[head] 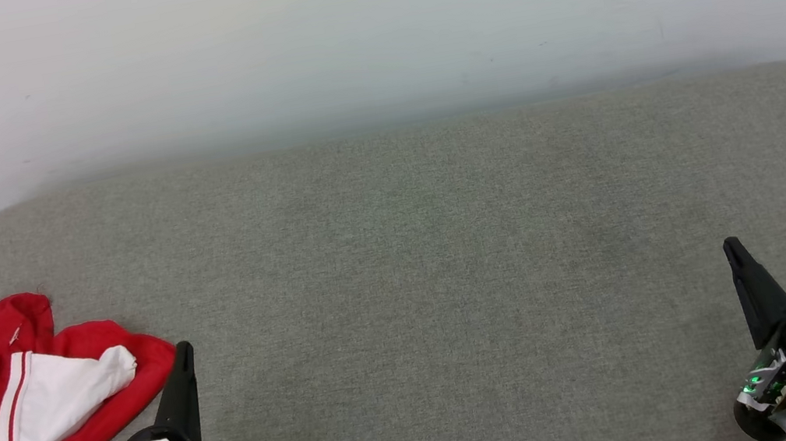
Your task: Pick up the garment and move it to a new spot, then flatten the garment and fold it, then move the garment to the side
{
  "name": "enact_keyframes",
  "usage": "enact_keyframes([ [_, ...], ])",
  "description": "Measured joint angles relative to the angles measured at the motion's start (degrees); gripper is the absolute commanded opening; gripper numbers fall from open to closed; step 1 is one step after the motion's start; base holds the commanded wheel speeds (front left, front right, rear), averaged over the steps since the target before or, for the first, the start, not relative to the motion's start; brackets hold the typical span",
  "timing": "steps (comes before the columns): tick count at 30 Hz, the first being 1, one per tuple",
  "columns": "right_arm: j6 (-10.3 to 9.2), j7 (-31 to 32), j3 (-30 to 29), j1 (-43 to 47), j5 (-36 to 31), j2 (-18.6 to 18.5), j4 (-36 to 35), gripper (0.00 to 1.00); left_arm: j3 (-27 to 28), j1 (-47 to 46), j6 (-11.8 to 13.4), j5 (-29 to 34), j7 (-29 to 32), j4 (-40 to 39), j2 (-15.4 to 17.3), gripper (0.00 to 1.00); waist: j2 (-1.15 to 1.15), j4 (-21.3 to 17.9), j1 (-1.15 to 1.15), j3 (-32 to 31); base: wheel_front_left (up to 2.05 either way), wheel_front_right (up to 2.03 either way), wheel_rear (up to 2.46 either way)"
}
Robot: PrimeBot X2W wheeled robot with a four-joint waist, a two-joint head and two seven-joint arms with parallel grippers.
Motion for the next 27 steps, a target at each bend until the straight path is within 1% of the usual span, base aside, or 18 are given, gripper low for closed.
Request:
enact_keyframes([
  [27, 0.00, 0.0, 0.0, 0.0, 0.0, 0.0, 0.0, 0.00, 0.0, 0.0, 0.0, 0.0, 0.0, 0.0, 0.0, 0.00, 0.00, 0.0, 0.00, 0.0, 0.00, 0.00, 0.00],
])
